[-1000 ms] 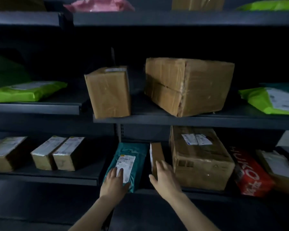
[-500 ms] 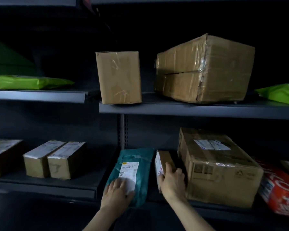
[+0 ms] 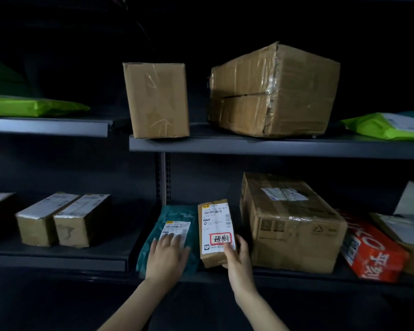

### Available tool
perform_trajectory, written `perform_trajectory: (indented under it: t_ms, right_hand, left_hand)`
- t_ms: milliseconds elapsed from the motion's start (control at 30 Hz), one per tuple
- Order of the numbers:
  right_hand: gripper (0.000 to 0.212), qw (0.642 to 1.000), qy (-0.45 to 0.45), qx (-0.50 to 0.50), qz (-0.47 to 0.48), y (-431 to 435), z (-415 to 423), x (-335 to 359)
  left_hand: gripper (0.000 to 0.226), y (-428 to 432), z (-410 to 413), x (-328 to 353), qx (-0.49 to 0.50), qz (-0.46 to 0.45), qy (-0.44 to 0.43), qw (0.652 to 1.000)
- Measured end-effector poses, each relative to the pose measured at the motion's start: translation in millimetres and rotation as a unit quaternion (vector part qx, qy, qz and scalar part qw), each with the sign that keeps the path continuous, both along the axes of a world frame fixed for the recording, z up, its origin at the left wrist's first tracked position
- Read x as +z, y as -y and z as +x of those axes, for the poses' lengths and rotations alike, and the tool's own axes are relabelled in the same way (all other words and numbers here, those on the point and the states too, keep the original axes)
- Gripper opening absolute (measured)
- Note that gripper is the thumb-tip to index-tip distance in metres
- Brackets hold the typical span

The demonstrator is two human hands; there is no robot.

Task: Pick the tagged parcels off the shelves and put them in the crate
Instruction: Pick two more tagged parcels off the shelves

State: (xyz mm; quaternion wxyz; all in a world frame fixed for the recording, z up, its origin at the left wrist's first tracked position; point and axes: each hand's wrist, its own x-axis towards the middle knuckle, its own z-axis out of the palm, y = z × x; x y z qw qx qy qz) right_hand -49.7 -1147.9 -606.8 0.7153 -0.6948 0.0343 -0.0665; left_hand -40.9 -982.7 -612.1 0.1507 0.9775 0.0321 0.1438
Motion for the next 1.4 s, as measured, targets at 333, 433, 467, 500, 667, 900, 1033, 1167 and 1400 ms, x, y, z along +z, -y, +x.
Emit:
perform_trajectory:
  t_ms: [333, 433, 467, 500, 667, 900, 1033, 1167, 1400]
  right_hand:
    - [0.041, 0.988, 0.051, 0.022, -0.142, 39.4, -23.8, 35.5]
    - [0.040, 0.958, 0.121, -0.074, -0.250, 83.0, -23.7, 49.9]
    - [0.039, 0.941, 0.149, -0.133, -0.272, 102.1, -21.8, 55.4]
    - [0.040, 0.920, 0.163, -0.194, -0.298, 122.9, -17.8, 60.7]
    - [0.056, 0.897, 0.005, -0.272, -0.348, 197.1, 17.8, 73.3]
    - [0.044, 0.913, 0.019, -0.210, -0.348, 184.1, 12.9, 64.4]
    - [0.040, 0.914, 0.063, -0.194, -0.350, 156.4, -1.3, 54.8]
    - [0.039, 0.910, 0.088, -0.184, -0.361, 128.3, -7.0, 52.5]
    - [0.038, 0.915, 0.096, -0.163, -0.357, 118.7, -6.3, 56.2]
  left_hand:
    - [0.048, 61.3, 1.8, 36.8, -0.126, -0.684, -0.130, 0.707]
    - [0.040, 70.9, 8.4, 45.0, -0.109, -0.719, -0.103, 0.678]
    - [0.038, 75.5, 9.7, 48.9, -0.112, -0.726, -0.099, 0.672]
    - [0.036, 81.5, 10.5, 53.6, -0.117, -0.730, -0.099, 0.666]
    - [0.027, 107.0, 10.5, 79.1, -0.168, -0.733, -0.138, 0.645]
    - [0.027, 95.8, 13.5, 85.8, -0.183, -0.764, -0.129, 0.605]
    - [0.027, 75.6, 9.7, 79.1, -0.161, -0.773, -0.105, 0.604]
    - [0.027, 62.8, 4.2, 83.8, -0.166, -0.755, -0.101, 0.626]
    - [0.031, 53.2, 2.0, 87.8, -0.158, -0.730, -0.091, 0.659]
